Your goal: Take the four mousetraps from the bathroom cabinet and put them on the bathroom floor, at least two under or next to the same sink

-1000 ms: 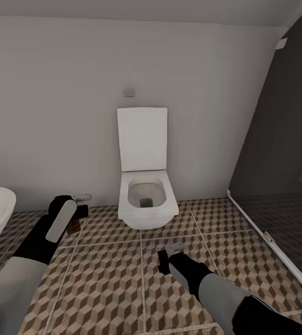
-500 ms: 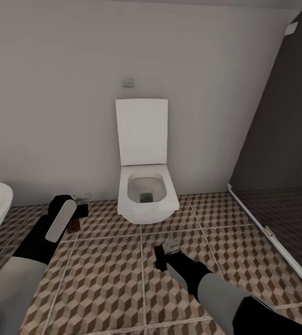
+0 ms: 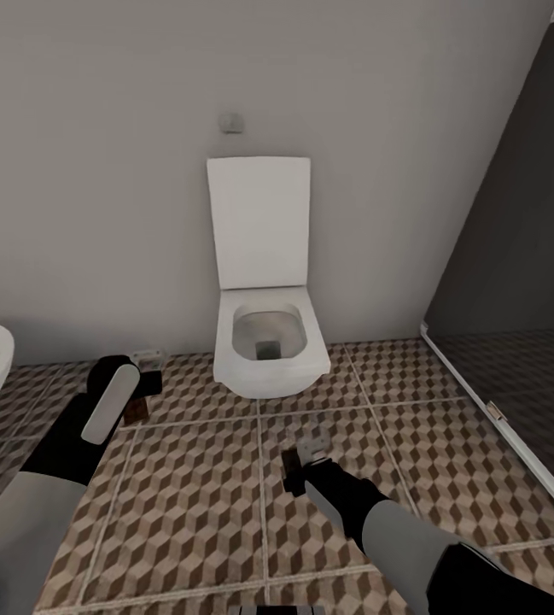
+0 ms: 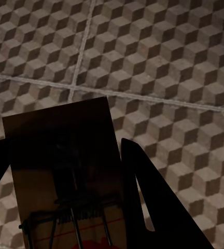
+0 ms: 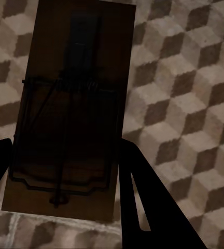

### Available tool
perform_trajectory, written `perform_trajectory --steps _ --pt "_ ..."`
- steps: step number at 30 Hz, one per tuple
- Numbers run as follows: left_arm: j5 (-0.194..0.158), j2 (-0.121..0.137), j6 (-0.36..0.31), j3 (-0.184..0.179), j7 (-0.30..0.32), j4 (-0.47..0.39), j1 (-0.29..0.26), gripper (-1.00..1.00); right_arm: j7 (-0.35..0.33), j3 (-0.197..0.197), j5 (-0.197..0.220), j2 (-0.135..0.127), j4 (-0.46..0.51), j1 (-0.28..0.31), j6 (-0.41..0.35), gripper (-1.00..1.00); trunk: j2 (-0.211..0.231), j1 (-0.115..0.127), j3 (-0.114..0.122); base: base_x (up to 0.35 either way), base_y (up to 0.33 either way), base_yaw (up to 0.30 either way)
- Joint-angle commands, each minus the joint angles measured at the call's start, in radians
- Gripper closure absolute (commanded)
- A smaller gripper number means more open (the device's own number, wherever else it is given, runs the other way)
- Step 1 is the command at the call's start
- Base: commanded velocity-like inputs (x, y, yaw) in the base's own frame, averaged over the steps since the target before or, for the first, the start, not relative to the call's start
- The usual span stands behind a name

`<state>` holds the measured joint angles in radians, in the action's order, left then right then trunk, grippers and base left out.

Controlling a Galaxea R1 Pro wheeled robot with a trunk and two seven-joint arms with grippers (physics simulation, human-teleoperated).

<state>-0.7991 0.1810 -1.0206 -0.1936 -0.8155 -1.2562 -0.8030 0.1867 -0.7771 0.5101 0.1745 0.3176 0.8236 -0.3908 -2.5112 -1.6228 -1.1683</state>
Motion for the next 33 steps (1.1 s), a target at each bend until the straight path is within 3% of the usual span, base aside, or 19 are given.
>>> perform_trajectory --steps 1,17,33 --pt "-0.006 0.001 -0.004 -0.003 -0.010 -0.004 -0.001 1.00 0.007 -0.005 0.012 0.000 0.001 0.001 -0.003 1.00 -0.001 0.000 -0.005 0.000 0.000 0.000" --pt "-0.005 0.000 -0.027 -0.002 -0.010 -0.102 0.046 1.00 0.009 -0.004 0.013 0.000 0.019 0.026 -0.024 1.00 -0.001 -0.001 -0.013 0.015 0.000 0.000" --pt "-0.005 0.000 -0.027 0.000 -0.011 -0.126 0.061 1.00 0.008 -0.002 0.016 0.000 0.014 0.029 -0.023 1.00 -0.001 -0.001 -0.013 0.022 0.000 0.000"
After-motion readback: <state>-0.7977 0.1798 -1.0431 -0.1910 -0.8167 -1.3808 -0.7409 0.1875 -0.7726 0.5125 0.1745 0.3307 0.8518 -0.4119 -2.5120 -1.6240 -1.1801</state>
